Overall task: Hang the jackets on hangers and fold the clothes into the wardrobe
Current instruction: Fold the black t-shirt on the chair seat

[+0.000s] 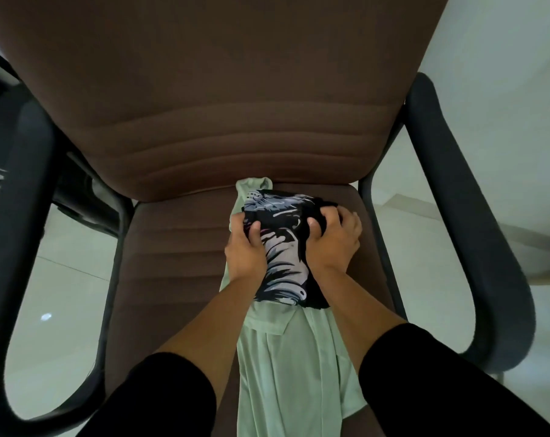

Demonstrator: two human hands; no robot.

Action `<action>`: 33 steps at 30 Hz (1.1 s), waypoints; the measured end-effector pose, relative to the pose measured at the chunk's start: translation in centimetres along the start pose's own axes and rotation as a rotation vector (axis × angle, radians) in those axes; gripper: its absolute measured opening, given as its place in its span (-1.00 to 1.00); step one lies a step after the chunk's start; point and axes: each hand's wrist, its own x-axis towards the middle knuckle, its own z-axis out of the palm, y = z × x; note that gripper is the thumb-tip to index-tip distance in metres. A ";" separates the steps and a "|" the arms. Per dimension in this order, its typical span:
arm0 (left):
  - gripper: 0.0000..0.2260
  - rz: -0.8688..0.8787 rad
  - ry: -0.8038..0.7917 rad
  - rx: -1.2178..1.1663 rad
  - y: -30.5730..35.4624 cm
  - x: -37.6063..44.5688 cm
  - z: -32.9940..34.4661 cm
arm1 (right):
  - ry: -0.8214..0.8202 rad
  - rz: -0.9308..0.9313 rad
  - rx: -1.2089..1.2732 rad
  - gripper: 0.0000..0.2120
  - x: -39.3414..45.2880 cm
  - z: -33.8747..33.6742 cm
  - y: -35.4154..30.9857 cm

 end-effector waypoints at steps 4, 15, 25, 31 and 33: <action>-0.35 0.083 -0.226 0.214 -1.7 1.6 0.4 | -0.290 0.147 -0.034 -0.35 0.7 0.5 0.6; -0.52 0.123 -0.340 0.431 -3.0 2.7 0.4 | -0.471 0.008 -0.038 -0.35 0.6 1.0 2.8; -0.50 0.229 -0.280 0.192 0.4 2.1 -2.3 | -0.328 -0.011 0.263 -0.41 -0.2 -1.6 0.3; -0.50 0.262 -0.305 0.063 5.1 1.6 -5.6 | -0.257 0.102 0.449 -0.17 0.1 -6.1 -3.1; -0.49 0.286 -0.340 -0.002 7.1 1.2 -6.8 | -0.257 0.126 0.491 -0.16 -0.2 -8.3 -4.4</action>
